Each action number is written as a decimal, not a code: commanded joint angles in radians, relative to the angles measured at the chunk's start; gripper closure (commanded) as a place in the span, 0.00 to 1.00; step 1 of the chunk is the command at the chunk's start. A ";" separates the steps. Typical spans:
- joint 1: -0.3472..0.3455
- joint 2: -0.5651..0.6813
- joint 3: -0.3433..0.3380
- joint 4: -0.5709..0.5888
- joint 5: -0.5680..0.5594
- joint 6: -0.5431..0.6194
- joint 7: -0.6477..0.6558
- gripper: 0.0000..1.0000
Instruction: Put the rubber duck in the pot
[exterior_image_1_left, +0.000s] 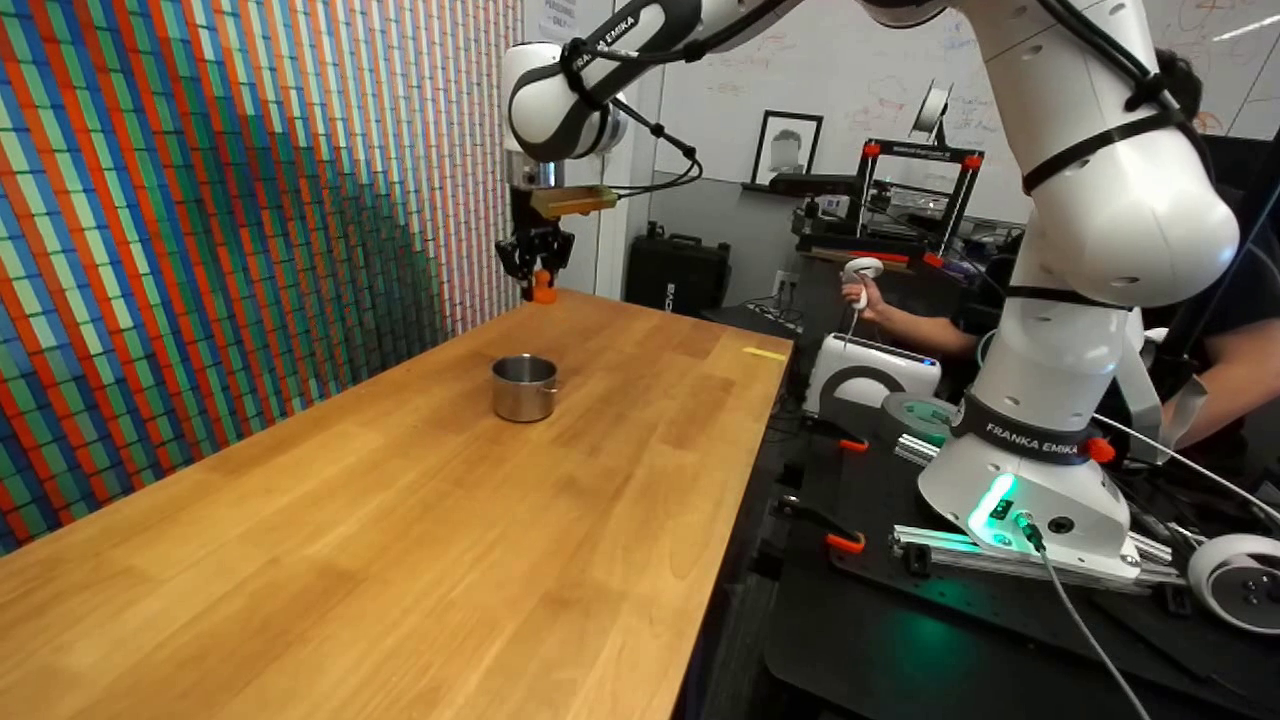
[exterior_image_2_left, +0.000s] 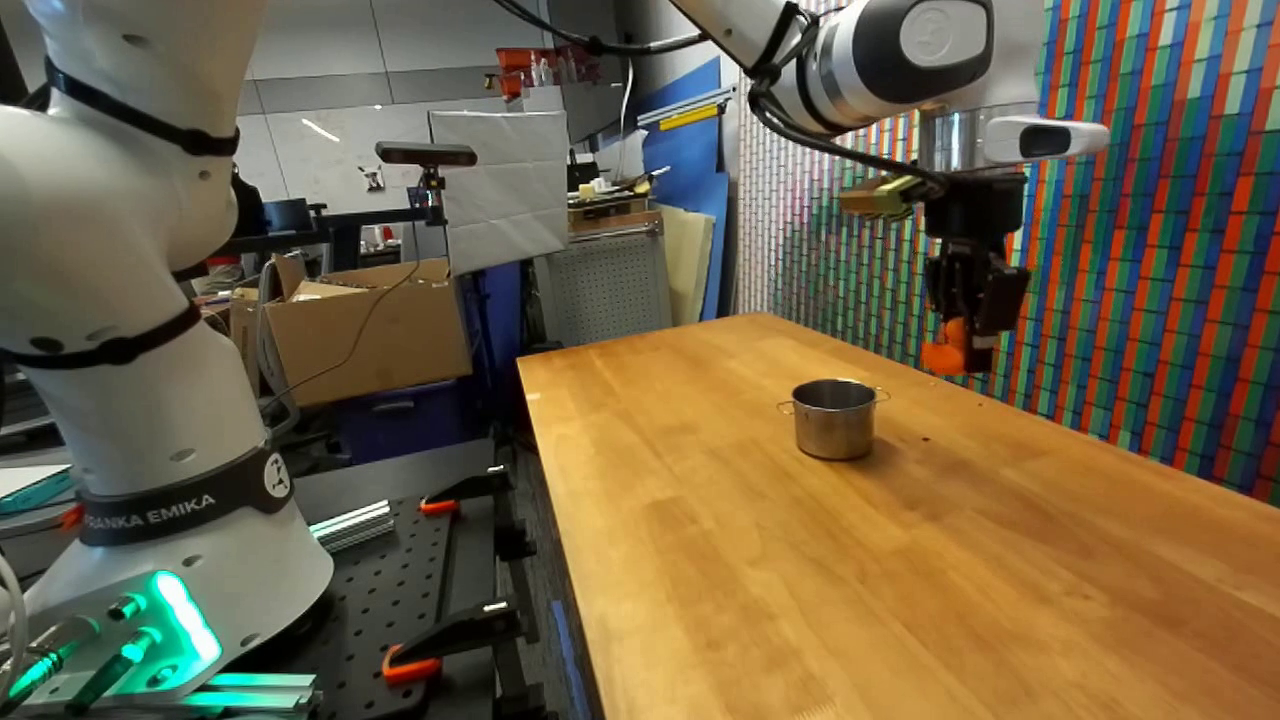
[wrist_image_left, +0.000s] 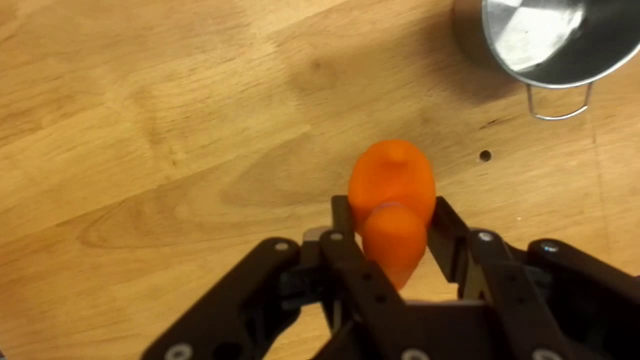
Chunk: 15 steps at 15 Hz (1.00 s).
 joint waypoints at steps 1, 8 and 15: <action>0.022 -0.046 0.030 -0.003 0.053 -0.073 0.016 0.82; 0.069 -0.070 0.072 -0.065 0.087 -0.087 0.034 0.82; 0.097 -0.062 0.075 -0.089 0.076 -0.070 0.038 0.11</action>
